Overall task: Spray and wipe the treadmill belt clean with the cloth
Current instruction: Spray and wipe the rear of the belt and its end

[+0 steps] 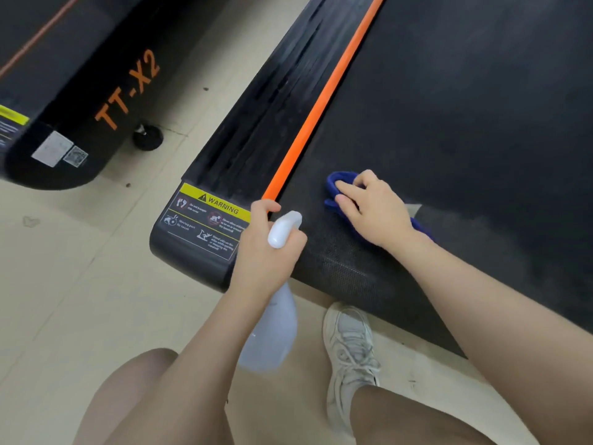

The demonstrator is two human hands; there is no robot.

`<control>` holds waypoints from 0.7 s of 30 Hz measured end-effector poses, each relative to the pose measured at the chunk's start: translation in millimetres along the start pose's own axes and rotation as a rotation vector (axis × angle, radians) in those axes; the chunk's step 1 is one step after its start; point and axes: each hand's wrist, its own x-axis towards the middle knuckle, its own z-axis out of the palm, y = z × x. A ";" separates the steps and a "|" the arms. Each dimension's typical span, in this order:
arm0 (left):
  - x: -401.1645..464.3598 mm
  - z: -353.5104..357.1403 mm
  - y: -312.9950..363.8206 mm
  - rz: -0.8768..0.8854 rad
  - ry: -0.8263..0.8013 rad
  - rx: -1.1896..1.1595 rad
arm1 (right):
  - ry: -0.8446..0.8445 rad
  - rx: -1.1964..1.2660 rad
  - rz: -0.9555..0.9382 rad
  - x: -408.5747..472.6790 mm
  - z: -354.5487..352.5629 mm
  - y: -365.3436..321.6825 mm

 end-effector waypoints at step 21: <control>12.0 -24.4 -3.9 -0.044 0.117 0.032 | -0.047 -0.207 -0.029 48.2 20.6 -48.4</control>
